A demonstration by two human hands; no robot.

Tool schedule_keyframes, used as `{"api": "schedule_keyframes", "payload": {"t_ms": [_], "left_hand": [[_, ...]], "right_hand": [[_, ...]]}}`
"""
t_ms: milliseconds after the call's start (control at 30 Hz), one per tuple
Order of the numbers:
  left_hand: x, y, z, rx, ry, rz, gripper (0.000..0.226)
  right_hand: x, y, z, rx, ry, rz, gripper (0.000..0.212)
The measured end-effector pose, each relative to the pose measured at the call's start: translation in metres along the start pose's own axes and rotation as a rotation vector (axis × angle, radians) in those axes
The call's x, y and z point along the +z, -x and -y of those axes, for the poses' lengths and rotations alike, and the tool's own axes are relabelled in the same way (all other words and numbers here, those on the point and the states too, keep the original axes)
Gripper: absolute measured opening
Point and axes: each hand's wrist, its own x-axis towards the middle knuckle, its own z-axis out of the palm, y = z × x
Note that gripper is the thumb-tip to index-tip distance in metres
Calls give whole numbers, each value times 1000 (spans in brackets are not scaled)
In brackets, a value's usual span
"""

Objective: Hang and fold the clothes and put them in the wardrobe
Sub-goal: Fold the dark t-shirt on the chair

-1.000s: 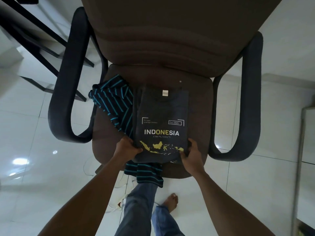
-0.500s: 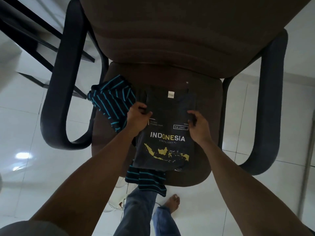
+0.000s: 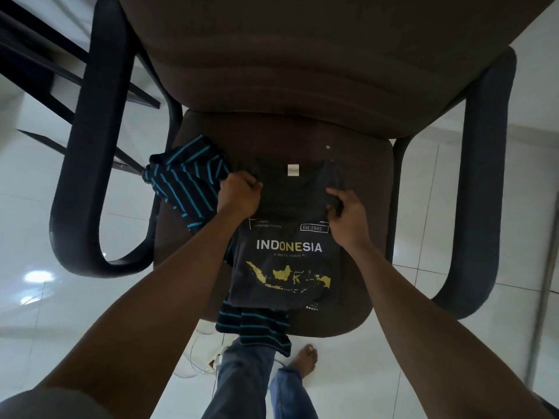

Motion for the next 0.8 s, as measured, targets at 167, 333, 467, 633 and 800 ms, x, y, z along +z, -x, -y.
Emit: {"api": "schedule_keyframes", "payload": {"t_ms": [167, 333, 467, 633, 800], "left_hand": [[-2, -1, 5, -222, 376, -82, 7], [-3, 7, 12, 4, 171, -46, 48], [-2, 6, 20, 123, 148, 49, 23], [0, 2, 22, 189, 3, 56, 47], [4, 33, 30, 233, -146, -115, 59]], "right_hand": [[-2, 0, -3, -13, 23, 0, 50], [-2, -8, 4, 32, 62, 111, 67], [-6, 0, 6, 20, 42, 28, 69], [-2, 8, 3, 105, 45, 54, 77], [-2, 26, 2, 169, -1, -18, 76]]}}
